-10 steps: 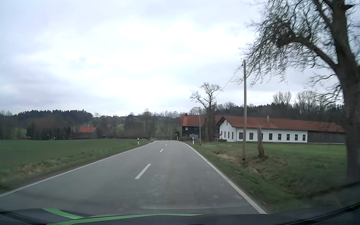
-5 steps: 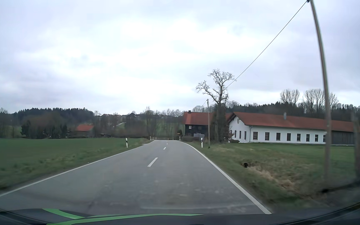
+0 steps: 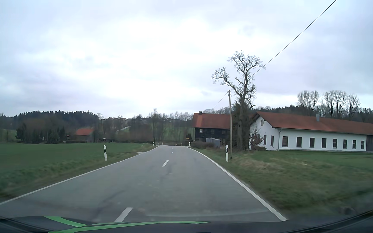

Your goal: Follow the waypoints while adhering to traffic rules and regulations

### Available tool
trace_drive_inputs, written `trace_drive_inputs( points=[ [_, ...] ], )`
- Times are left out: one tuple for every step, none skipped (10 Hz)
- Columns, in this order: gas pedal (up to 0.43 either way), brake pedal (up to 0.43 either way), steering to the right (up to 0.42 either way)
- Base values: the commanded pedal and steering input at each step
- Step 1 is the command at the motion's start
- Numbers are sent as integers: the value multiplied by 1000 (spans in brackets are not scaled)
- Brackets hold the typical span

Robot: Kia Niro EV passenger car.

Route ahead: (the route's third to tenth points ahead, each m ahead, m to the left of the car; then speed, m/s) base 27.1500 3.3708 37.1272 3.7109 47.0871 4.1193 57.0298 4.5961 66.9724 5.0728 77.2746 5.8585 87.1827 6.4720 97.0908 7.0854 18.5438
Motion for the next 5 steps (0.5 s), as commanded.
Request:
trace_drive_inputs(
  points=[
    [0, 85, -2],
    [0, 85, -1],
    [0, 85, -1],
    [0, 85, -1],
    [0, 91, -1]
  ],
)
